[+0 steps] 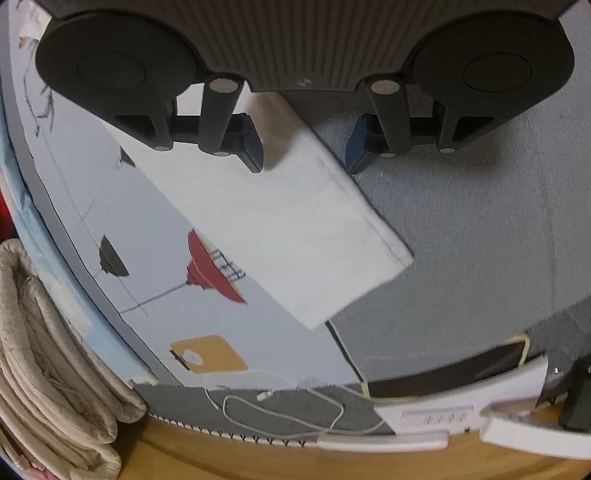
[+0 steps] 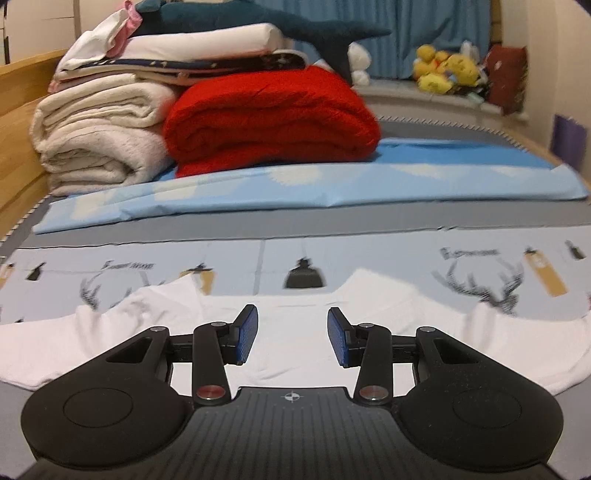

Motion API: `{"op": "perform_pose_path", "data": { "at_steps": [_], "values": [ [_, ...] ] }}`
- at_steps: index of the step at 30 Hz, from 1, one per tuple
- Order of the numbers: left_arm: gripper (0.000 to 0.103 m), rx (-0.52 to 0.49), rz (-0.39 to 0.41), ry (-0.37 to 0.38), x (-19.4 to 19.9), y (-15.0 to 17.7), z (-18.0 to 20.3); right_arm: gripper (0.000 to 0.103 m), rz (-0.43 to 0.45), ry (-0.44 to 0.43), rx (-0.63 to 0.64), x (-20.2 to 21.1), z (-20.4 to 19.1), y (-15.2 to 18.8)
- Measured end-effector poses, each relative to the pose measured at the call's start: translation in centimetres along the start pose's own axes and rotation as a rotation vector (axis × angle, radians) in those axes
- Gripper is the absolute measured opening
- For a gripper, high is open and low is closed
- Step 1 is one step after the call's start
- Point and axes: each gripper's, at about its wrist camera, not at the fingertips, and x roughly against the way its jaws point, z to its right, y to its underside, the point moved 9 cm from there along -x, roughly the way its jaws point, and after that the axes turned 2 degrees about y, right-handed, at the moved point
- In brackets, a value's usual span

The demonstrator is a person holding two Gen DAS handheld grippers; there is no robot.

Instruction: Fold small clothes

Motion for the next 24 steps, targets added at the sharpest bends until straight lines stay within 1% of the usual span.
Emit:
{"op": "perform_pose_path", "data": {
  "at_steps": [1,2,3,4,5,6,8,10,11,13,14,16,18,19,21,24],
  "values": [
    [0.038,-0.008,0.006,-0.008,-0.1,-0.1,0.2,0.043,-0.005,-0.009,0.0,0.0,-0.3,-0.1],
    [0.019,-0.012,0.006,-0.011,-0.2,-0.1,0.4,0.042,-0.008,-0.015,0.007,0.1,-0.6,-0.1],
    [0.009,-0.009,0.003,-0.009,-0.3,-0.1,0.5,0.041,-0.009,-0.017,0.016,0.2,-0.8,-0.2],
    [0.004,0.003,0.002,-0.003,-0.3,-0.1,0.7,0.037,-0.006,-0.017,0.026,0.5,-1.0,-0.4],
    [0.004,0.012,0.014,-0.005,0.2,-0.2,0.9,0.031,-0.002,-0.017,0.035,0.9,-1.1,-0.5],
    [0.004,0.011,0.03,-0.003,0.7,-0.5,1.2,0.03,0.004,-0.017,0.043,1.3,-1.1,-0.7],
    [0.004,-0.014,0.081,0.032,2.8,-0.9,2.6,0.026,0.017,-0.013,0.042,2.2,-0.6,-1.0],
    [0.004,-0.052,0.124,0.097,5.3,-0.7,4.7,0.019,0.029,-0.001,0.029,3.2,0.1,-1.2],
    [0.004,-0.067,0.132,0.138,6.5,-0.2,5.8,0.018,0.032,0.006,0.016,3.7,0.6,-1.2],
    [0.004,-0.111,0.145,0.211,8.7,1.2,8.1,0.014,0.032,0.012,-0.016,4.6,1.3,-0.9],
    [0.004,-0.142,0.152,0.236,9.7,2.3,9.2,0.014,0.032,0.013,-0.033,5.0,1.6,-0.6],
    [0.004,-0.171,0.133,0.29,11.0,4.8,11.1,0.013,0.023,0.005,-0.064,5.7,1.9,0.3],
    [0.004,-0.171,0.079,0.359,11.9,7.6,12.8,0.013,0.013,-0.002,-0.092,6.4,2.0,1.2],
    [0.004,-0.171,0.059,0.382,12.2,8.8,13.4,0.013,0.008,-0.004,-0.103,6.6,1.9,1.5],
    [0.004,-0.183,0.042,0.415,13.2,11.1,14.7,0.013,-0.019,-0.014,-0.122,7.0,1.7,2.6],
    [0.004,-0.237,0.029,0.46,14.4,14.8,16.7,0.013,-0.079,-0.03,-0.119,6.9,0.9,4.3]
  ]
}}
